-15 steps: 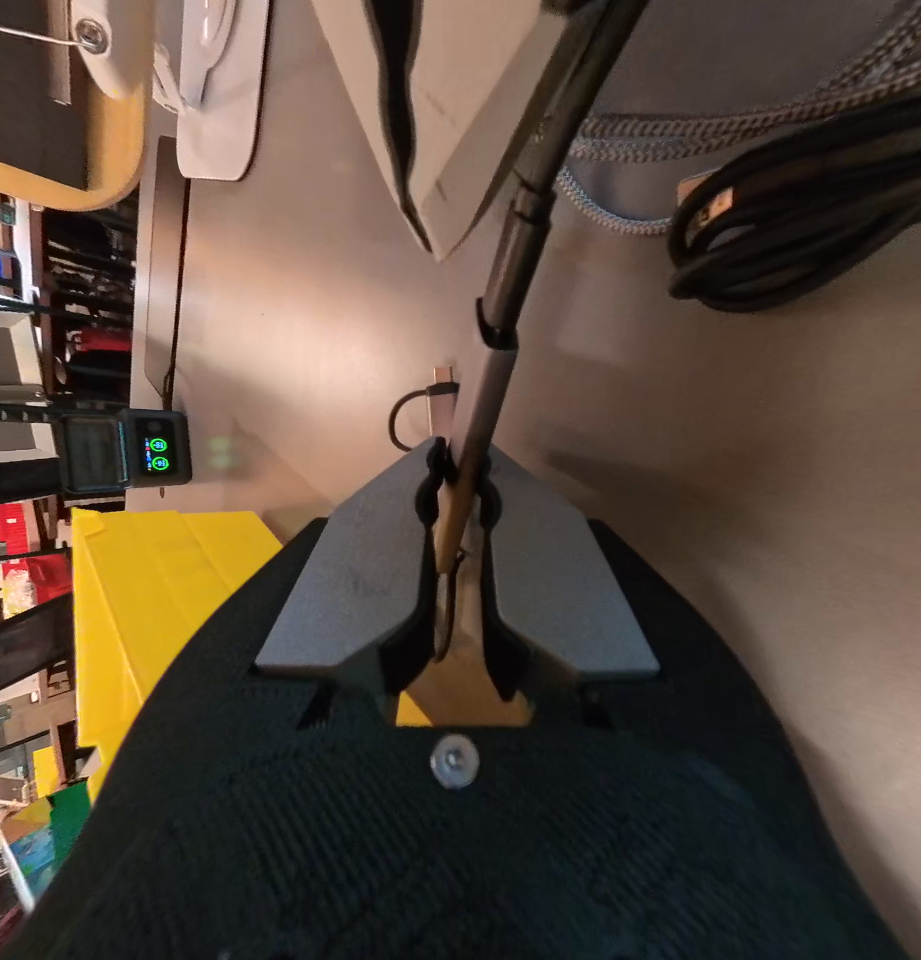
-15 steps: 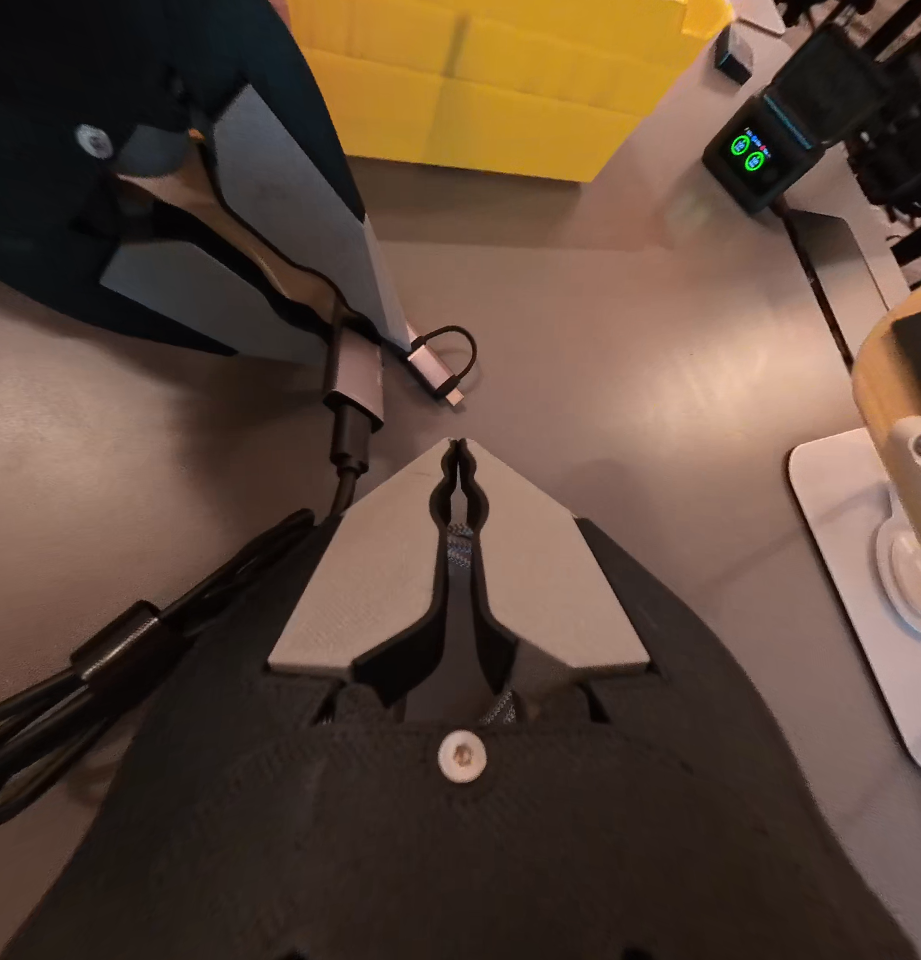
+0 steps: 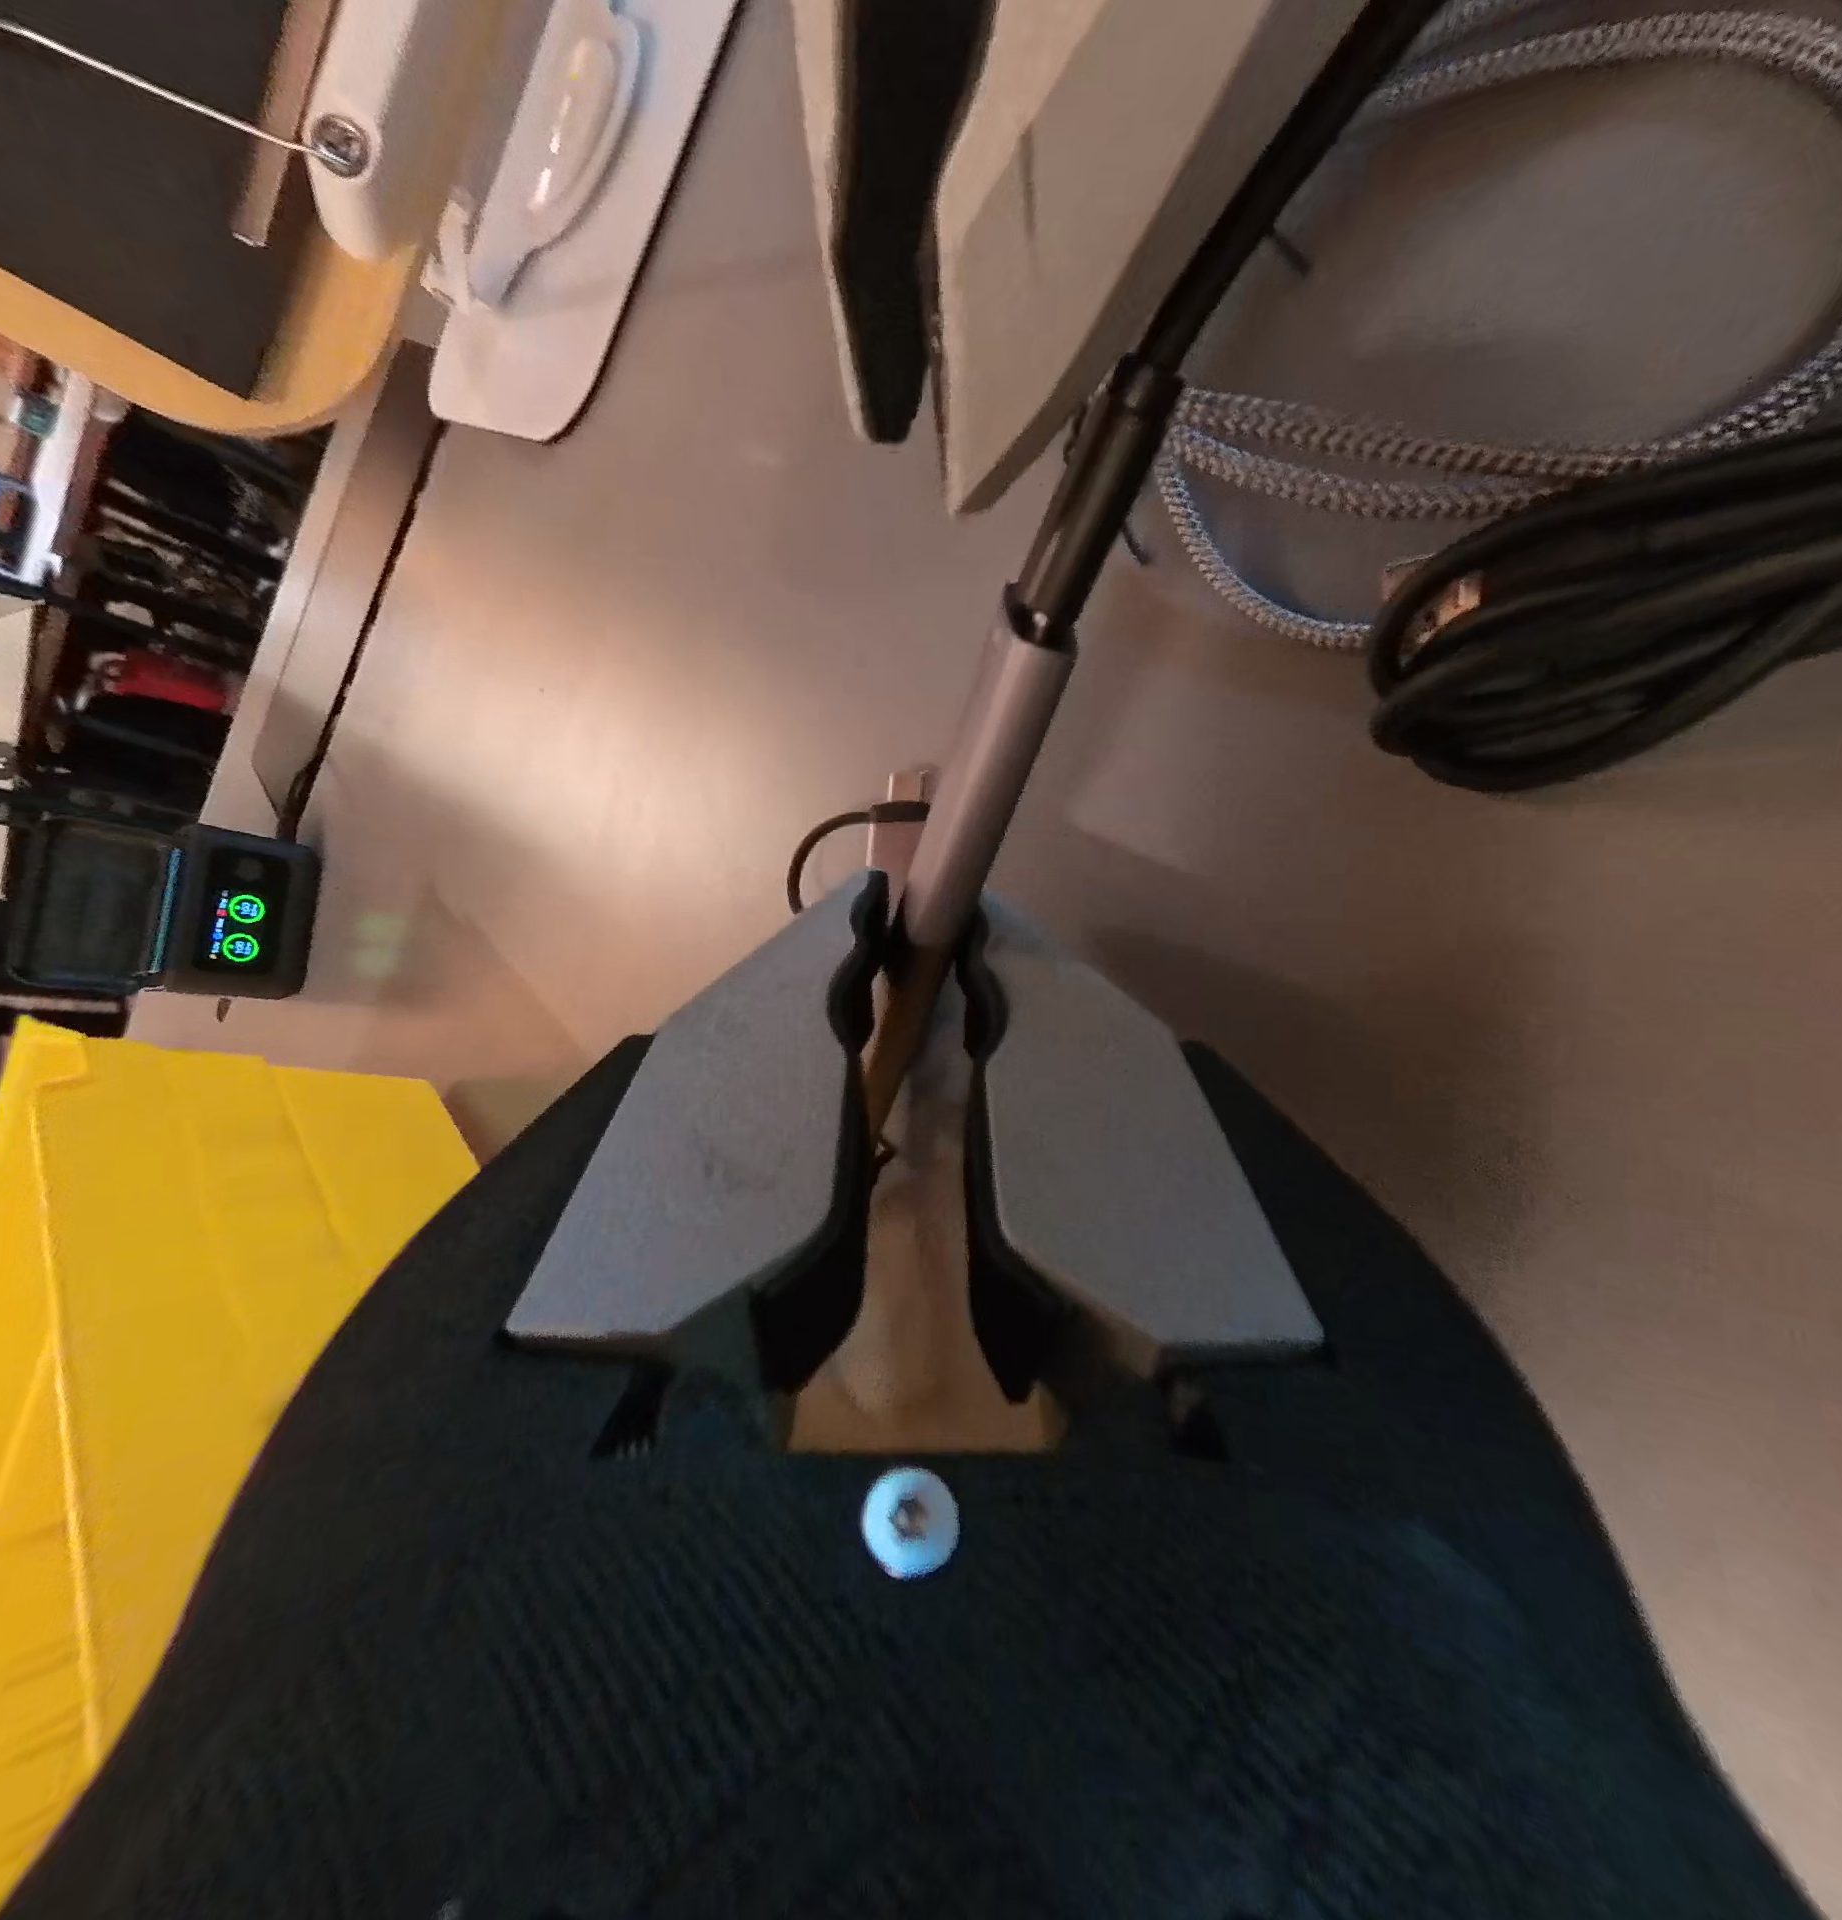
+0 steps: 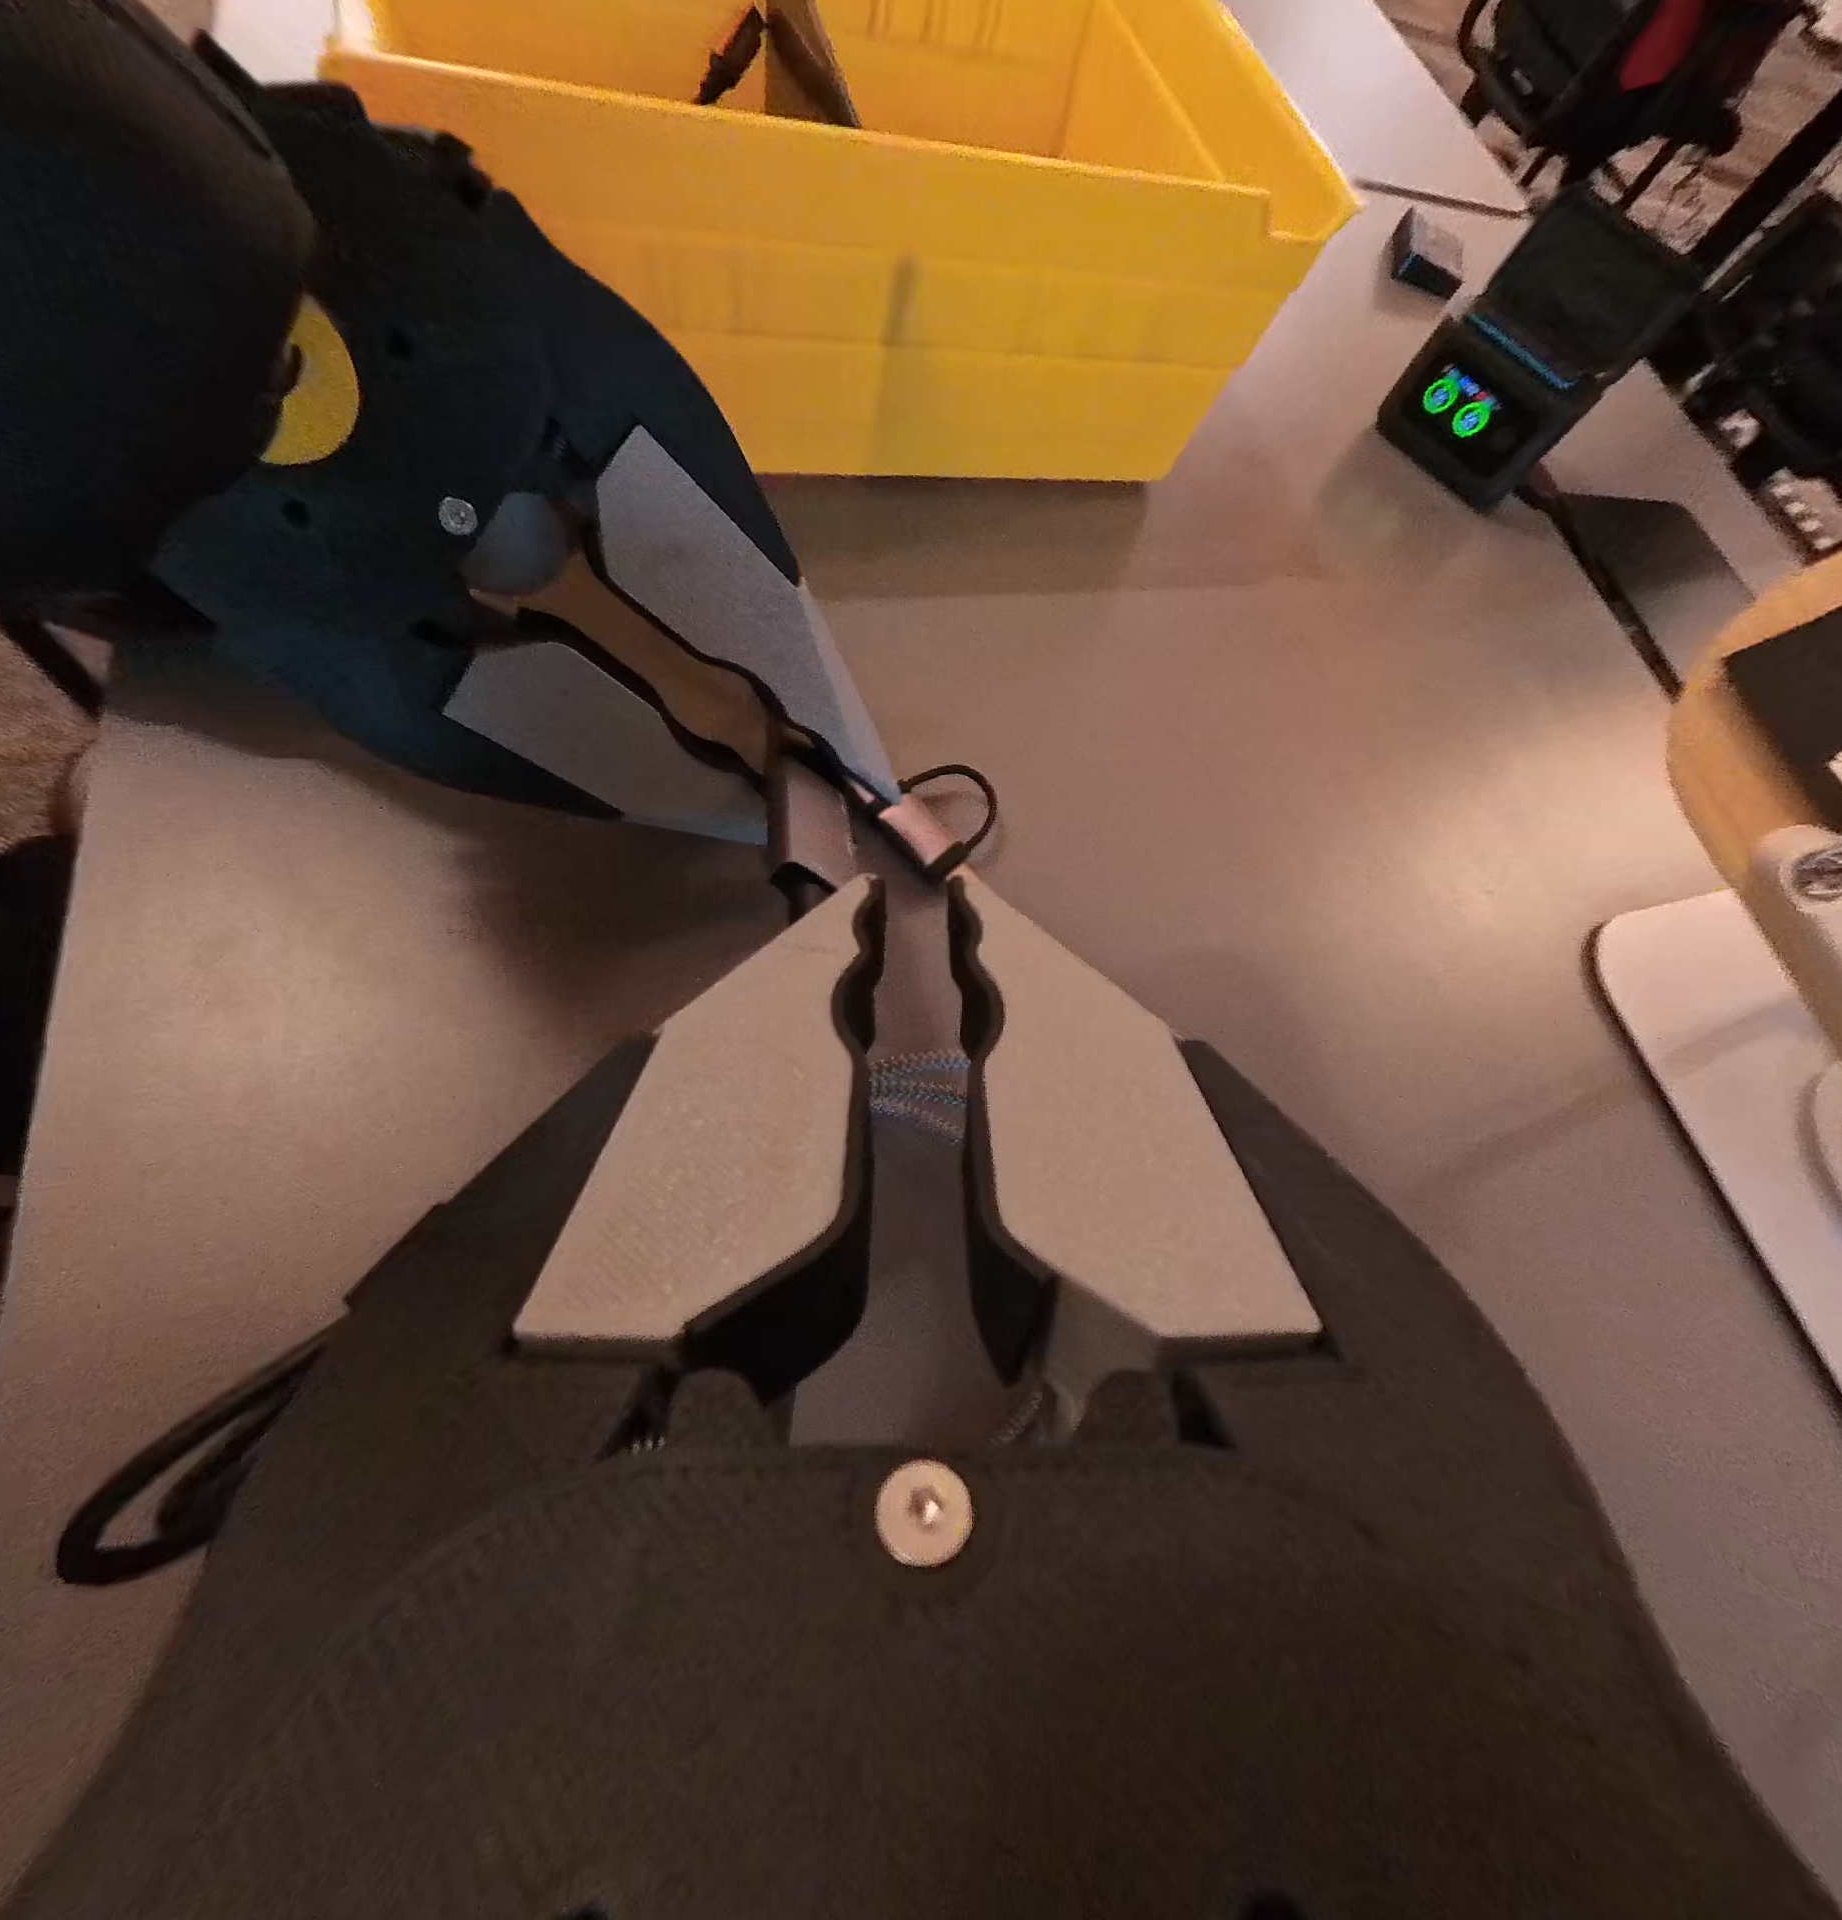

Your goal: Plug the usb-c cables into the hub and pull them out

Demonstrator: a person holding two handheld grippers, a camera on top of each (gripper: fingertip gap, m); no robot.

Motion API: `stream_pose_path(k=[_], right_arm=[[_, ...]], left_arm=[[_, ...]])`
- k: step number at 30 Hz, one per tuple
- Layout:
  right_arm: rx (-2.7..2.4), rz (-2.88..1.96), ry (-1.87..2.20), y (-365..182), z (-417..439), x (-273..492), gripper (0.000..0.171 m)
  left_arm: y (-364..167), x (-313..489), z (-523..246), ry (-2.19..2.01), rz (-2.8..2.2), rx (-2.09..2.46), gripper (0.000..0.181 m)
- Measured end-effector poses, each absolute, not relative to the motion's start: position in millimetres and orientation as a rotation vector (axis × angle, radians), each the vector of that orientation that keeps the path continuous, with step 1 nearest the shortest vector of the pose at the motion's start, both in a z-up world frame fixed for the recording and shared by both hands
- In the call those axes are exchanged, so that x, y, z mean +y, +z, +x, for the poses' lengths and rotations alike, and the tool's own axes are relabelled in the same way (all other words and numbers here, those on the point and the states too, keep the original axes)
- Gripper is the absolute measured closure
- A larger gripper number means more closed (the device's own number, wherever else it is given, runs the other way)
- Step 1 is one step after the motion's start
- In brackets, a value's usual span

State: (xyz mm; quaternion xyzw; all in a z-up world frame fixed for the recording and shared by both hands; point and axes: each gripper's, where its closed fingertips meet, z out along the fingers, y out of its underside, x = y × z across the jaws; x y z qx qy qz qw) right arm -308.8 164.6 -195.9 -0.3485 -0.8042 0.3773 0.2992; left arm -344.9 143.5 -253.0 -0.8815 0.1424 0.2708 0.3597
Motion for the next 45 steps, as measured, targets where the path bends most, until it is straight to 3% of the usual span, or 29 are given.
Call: stream_pose_path(k=[1, 12, 16, 23, 24, 26, 31, 37, 45], right_arm=[[-2.118, -0.912, 0.993, -193.0, -309.1, 165.6, 0.162], [-2.18, -0.961, 1.066, -203.6, -304.3, 161.2, 0.161], [-2.168, -1.125, 1.204, -205.8, -306.8, 162.7, 0.148], [-2.179, -1.438, 1.876, -190.9, -289.5, 147.7, 0.121], [-2.196, -1.463, 1.96, -190.0, -285.3, 143.7, 0.125], [-2.255, -1.436, 2.118, -183.0, -274.2, 133.0, 0.156], [-2.284, -1.396, 1.972, -189.2, -276.6, 134.9, 0.158], [-2.025, -1.326, 1.873, -167.1, -293.8, 166.5, 0.16], [-2.022, -0.941, 1.923, -136.8, -279.7, 139.5, 0.161]], left_arm=[[-253.4, 144.3, -345.2, 0.697, -2.261, 0.352, 0.171], [-250.7, 151.6, -343.6, 0.894, -2.092, 0.404, 0.171], [-238.0, 152.1, -342.8, 1.111, -1.994, 0.509, 0.174], [-188.6, 152.6, -315.3, 1.392, -1.622, 0.651, 0.175], [-185.2, 152.0, -311.8, 1.411, -1.589, 0.664, 0.175], [-183.4, 151.9, -308.8, 1.443, -1.559, 0.683, 0.175], [-191.1, 154.8, -314.6, 1.405, -1.58, 0.625, 0.175], [-184.3, 147.5, -319.7, 0.841, -1.692, 0.205, 0.13], [-156.5, 151.2, -275.9, -0.419, -1.587, -0.082, 0.149]])
